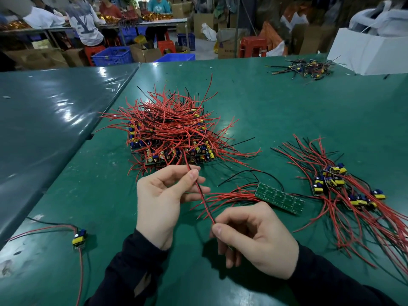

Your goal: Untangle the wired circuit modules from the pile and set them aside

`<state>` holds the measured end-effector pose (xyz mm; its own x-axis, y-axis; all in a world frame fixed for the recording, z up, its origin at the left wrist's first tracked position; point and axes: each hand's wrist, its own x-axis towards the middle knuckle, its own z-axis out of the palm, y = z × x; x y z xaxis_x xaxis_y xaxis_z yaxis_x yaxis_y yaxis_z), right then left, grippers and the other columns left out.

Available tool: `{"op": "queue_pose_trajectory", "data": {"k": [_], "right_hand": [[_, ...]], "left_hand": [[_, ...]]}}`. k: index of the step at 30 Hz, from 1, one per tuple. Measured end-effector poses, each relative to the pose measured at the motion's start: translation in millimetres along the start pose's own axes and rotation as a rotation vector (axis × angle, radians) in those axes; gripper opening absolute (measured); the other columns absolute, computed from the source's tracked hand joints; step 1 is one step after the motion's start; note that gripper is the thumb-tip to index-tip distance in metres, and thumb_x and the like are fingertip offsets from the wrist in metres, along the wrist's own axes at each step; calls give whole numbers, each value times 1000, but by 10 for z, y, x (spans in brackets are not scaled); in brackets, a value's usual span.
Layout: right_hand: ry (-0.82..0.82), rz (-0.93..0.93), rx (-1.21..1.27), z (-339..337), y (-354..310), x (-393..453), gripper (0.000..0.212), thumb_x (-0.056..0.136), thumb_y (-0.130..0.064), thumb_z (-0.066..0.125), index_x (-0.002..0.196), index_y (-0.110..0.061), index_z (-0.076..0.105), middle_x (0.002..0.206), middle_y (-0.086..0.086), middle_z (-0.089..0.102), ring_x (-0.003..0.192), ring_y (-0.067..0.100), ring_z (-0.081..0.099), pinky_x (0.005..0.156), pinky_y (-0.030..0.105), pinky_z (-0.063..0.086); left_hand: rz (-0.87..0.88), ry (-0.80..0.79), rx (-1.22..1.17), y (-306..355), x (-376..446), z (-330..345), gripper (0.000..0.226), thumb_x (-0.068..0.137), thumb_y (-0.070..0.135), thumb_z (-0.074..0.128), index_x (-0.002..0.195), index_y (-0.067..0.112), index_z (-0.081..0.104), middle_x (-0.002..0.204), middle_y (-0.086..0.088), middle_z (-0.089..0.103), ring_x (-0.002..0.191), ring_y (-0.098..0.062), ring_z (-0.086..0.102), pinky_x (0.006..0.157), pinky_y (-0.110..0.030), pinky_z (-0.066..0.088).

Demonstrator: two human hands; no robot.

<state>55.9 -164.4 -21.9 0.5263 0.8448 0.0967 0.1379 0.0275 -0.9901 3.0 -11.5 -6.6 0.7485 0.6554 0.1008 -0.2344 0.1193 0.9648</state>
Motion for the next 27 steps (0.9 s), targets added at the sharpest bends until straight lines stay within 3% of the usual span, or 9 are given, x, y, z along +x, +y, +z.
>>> {"op": "queue_pose_trajectory", "data": {"k": [3,8,12,17,21,27], "right_hand": [[-26,-14,6,0,-5,-13,17,87,-15,58,72,-13,66,55,5,62,40,13,59,40,20,44],[-60,-12,-30,-7,1,-15,17,87,-13,58,72,-9,65,55,3,62,40,14,59,40,20,45],[-78,-20,-12,-11,-16,-22,17,88,-13,58,73,-11,66,56,2,62,41,14,60,40,19,45],[-95,-30,12,-20,-19,-27,16,88,-12,59,75,-16,67,56,1,62,41,14,59,40,20,45],[-109,-48,14,-26,-26,-30,16,89,-12,59,76,-17,68,56,1,63,41,15,60,40,20,44],[-115,-47,8,-36,-27,-26,16,89,-12,59,76,-16,67,56,1,63,41,15,60,40,21,46]], "left_hand": [[6,3,1,-4,-16,11,5,78,0,63,76,0,68,61,-11,67,49,-19,66,45,-18,50],[-2,-4,-36,25,3,-1,14,74,8,64,85,3,70,69,-11,72,53,-19,67,48,-19,52],[14,13,-28,32,9,-18,8,74,3,64,78,5,70,67,-11,70,53,-21,68,48,-20,52],[12,0,-64,57,36,-43,18,72,9,65,88,4,70,73,-12,73,59,-20,70,52,-19,53],[37,46,-59,40,43,-63,8,75,3,65,82,4,69,70,-12,72,57,-21,69,50,-19,52],[129,46,-69,49,26,-45,13,72,5,65,84,6,70,72,-10,73,57,-19,69,52,-20,53]]}}
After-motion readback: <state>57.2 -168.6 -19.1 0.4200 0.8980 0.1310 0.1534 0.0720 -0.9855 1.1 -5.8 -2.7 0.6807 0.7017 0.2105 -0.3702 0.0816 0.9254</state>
